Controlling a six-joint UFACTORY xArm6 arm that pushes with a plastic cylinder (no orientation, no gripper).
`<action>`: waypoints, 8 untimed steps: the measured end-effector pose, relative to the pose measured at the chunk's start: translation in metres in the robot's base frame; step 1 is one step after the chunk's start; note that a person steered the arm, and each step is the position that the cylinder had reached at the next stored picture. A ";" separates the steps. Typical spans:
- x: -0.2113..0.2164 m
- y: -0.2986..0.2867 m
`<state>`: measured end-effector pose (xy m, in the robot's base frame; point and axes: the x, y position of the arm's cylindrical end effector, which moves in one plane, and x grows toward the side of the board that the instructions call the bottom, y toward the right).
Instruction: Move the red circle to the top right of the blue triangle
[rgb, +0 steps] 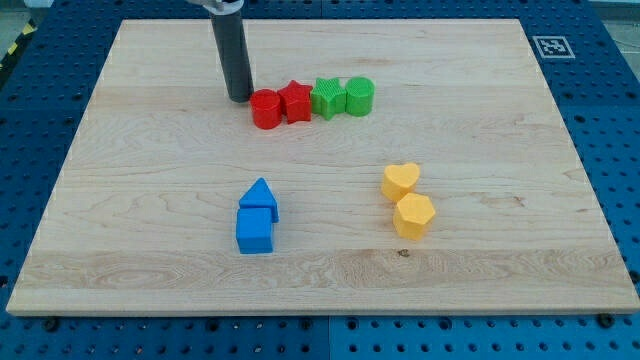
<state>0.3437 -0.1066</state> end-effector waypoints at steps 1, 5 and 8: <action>-0.023 0.000; 0.011 0.023; 0.050 0.026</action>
<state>0.3942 -0.0805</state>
